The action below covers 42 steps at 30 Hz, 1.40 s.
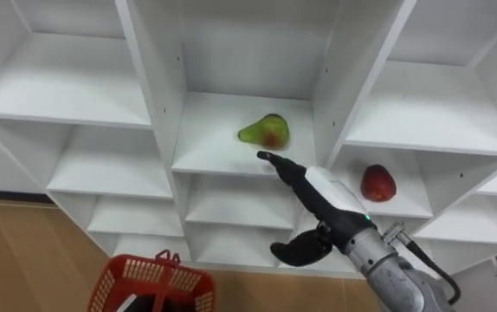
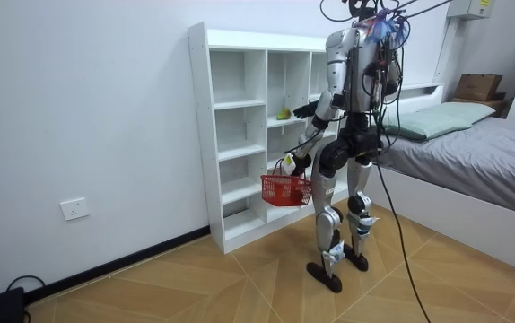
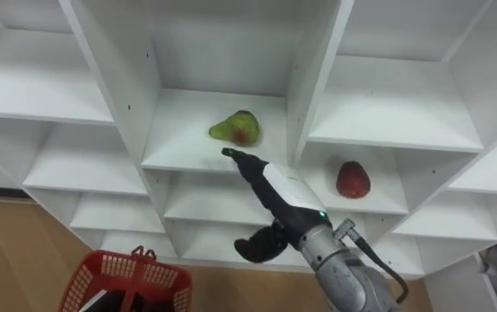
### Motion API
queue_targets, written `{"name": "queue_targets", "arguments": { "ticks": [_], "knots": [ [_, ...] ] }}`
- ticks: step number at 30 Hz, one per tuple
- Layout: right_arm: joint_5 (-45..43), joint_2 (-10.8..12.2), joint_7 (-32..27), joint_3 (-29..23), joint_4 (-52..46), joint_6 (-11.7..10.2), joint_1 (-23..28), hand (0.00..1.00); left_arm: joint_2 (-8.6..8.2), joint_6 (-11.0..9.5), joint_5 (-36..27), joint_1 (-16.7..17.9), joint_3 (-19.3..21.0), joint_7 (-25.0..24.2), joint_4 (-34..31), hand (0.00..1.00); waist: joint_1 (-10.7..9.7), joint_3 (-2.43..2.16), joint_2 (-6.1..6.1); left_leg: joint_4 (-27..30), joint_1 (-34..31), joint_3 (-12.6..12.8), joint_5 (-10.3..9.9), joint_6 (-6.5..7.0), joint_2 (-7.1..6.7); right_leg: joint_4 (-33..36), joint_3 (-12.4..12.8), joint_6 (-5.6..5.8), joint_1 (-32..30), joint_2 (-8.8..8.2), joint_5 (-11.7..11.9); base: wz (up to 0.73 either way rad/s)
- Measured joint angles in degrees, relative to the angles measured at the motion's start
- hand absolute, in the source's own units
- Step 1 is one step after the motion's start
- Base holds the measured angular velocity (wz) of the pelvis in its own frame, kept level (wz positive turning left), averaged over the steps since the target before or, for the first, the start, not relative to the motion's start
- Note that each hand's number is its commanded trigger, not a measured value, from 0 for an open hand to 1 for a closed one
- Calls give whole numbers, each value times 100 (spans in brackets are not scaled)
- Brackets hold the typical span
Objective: Collect fruits from the closet
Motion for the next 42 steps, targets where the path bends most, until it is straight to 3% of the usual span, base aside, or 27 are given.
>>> {"name": "queue_targets", "arguments": {
  "ticks": [7,18,22,26,36,42],
  "knots": [
    [-133,26,28,-88,-747,23,-27,0,-63,85,6,2,126,-2,16,100,24,-7,-11,1,-8,0,0,0,-4,0,30,0,-10,2,0,0],
    [-134,32,14,-88,-925,-1,-193,0,-85,91,6,-8,114,82,13,100,29,-13,-35,2,-35,-61,0,0,-3,11,10,-1,-10,3,1,1],
    [-126,36,22,-84,-930,-2,-374,0,-84,91,6,-10,115,85,-57,100,43,19,-99,18,-44,-54,0,0,-3,18,-2,-1,-7,1,1,0],
    [-126,35,25,-91,-1098,-2,-571,0,-82,91,8,-52,115,84,-71,100,39,-2,-147,25,-51,-63,0,0,-3,18,-29,-2,-4,-2,1,0],
    [-146,-1,-3,-90,-1324,-34,-741,0,-79,91,46,-73,117,61,-303,100,203,-2,-161,22,-57,-110,0,0,-5,18,-45,-3,2,-4,2,0],
    [-137,-104,-29,-89,-1319,-18,-767,0,-75,97,157,-97,116,62,-374,100,235,1,-286,40,-123,-230,2,-1,-14,5,-133,-3,-2,-7,2,9]
  ]
}}
